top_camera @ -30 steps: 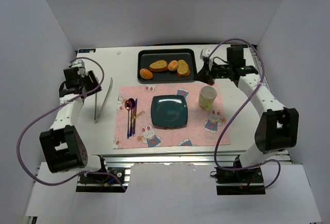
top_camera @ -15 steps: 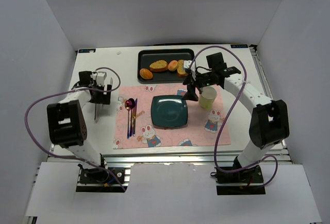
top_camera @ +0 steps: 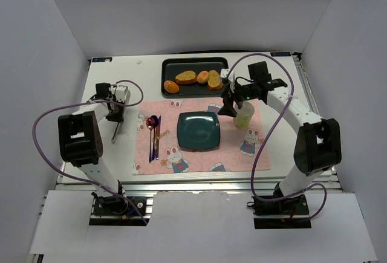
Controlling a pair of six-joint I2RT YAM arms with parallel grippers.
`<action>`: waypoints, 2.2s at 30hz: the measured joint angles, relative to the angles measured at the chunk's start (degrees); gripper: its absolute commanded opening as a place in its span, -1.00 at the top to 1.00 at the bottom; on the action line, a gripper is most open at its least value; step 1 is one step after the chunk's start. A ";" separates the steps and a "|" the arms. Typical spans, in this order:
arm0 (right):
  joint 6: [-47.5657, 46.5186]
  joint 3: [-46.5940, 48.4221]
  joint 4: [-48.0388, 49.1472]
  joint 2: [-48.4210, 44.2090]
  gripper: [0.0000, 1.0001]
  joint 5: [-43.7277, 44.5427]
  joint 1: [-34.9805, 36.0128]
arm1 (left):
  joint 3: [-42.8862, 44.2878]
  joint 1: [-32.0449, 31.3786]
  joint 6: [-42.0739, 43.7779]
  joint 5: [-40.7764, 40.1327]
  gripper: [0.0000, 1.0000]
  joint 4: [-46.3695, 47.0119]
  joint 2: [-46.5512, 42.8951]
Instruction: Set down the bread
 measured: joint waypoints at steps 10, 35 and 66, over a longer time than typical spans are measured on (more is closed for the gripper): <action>3.32 0.00 1.07 -0.33 -0.79 -0.02 -4.02 | 6.14 -0.66 -15.04 3.37 0.59 -4.59 -0.42; 10.23 -3.98 8.44 -4.22 -0.79 -2.54 -7.67 | 18.08 -22.32 -69.22 18.73 0.08 7.89 1.42; 11.06 -7.21 11.04 -5.64 -0.79 -3.41 -9.18 | 16.83 -24.72 -90.03 18.14 -0.04 8.28 7.13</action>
